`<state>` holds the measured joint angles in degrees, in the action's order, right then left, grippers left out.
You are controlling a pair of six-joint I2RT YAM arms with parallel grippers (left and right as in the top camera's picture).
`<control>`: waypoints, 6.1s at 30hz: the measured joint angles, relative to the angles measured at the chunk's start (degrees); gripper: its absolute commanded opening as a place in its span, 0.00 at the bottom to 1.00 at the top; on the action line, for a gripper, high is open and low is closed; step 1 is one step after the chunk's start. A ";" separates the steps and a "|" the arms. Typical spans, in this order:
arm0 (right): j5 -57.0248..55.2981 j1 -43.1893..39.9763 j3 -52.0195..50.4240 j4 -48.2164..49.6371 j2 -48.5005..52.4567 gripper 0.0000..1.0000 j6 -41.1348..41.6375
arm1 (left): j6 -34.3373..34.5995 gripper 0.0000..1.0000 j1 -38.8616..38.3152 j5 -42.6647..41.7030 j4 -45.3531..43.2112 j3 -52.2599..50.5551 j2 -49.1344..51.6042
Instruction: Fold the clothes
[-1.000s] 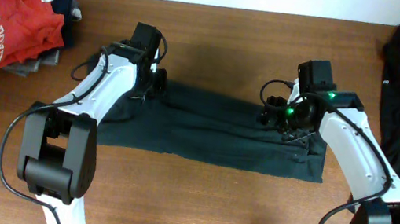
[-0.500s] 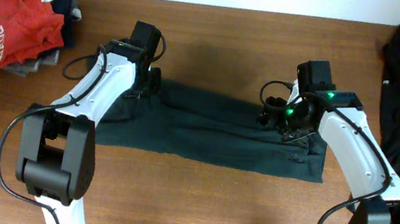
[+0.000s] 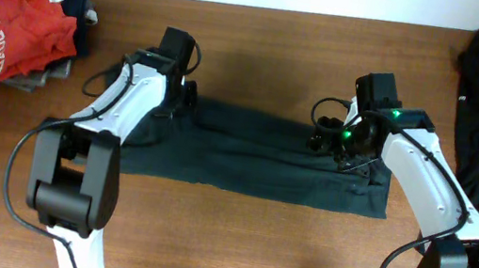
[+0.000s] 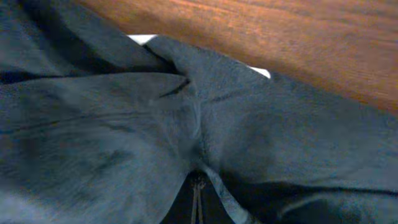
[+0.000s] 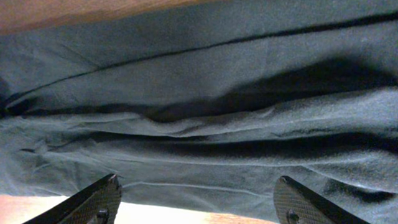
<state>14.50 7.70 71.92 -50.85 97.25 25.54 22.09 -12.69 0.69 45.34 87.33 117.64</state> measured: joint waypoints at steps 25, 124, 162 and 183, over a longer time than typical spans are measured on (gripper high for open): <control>0.00 0.00 0.00 -0.09 0.00 0.84 -0.02 | -1.66 0.01 -0.81 -6.97 -5.29 2.95 4.07; -12.74 -11.87 -6.21 2.08 10.10 0.15 -5.16 | -4.57 0.00 13.18 -2.56 13.44 8.94 -7.26; -10.93 -11.85 -6.21 4.20 10.10 0.18 -5.20 | -4.57 0.01 4.24 -4.96 9.14 4.35 7.23; -3.82 -11.89 9.33 -2.45 10.49 0.09 -7.58 | -4.57 0.01 14.23 -0.44 9.07 4.48 7.23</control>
<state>10.68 -4.19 81.25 -53.30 107.74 17.96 17.52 1.54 0.25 54.41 91.81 124.88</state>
